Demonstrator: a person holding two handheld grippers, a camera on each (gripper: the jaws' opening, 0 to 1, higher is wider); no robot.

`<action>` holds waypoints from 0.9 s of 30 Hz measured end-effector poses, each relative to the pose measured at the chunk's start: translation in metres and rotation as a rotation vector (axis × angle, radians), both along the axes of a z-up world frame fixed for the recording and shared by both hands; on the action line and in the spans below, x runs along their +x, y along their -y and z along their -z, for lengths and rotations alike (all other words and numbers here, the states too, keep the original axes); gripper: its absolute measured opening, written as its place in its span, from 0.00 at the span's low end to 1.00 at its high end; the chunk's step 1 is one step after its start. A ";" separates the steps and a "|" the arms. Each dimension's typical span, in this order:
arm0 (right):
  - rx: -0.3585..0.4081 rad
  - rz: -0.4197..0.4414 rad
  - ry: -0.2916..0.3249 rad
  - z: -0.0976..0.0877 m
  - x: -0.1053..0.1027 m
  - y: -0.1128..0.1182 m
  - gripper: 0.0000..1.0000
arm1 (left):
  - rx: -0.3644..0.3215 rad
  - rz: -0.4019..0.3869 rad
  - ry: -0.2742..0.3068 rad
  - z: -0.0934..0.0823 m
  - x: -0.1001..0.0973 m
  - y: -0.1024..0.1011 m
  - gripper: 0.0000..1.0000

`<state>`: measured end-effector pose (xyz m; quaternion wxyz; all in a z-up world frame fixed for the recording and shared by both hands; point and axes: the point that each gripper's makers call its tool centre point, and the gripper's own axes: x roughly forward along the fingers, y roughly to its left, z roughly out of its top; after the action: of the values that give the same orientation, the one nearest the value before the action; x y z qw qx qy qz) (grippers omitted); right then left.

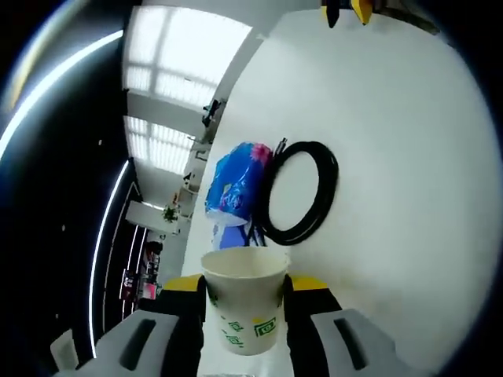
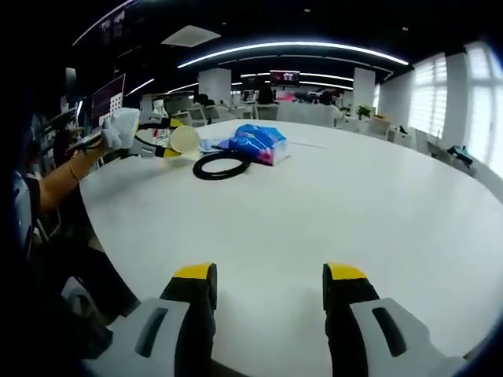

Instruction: Arrange the tabletop items into an orderly group along one side of the table until the central work area is clear of visible clutter.

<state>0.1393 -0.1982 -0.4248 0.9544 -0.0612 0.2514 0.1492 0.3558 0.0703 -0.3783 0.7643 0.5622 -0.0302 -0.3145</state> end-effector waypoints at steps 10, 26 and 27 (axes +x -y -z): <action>-0.008 -0.007 -0.007 0.001 0.000 -0.002 0.52 | -0.176 -0.053 0.041 -0.023 0.002 -0.008 0.37; -0.009 -0.021 -0.015 0.003 0.000 -0.007 0.51 | -0.656 -0.110 -0.128 -0.028 0.010 -0.019 0.37; -0.010 -0.023 -0.016 0.003 0.000 -0.007 0.51 | -0.666 -0.116 -0.134 -0.028 0.011 -0.021 0.37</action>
<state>0.1395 -0.1913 -0.4279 0.9502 -0.0677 0.2591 0.1591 0.3664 0.0912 -0.3502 0.9228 0.2605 -0.0490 -0.2794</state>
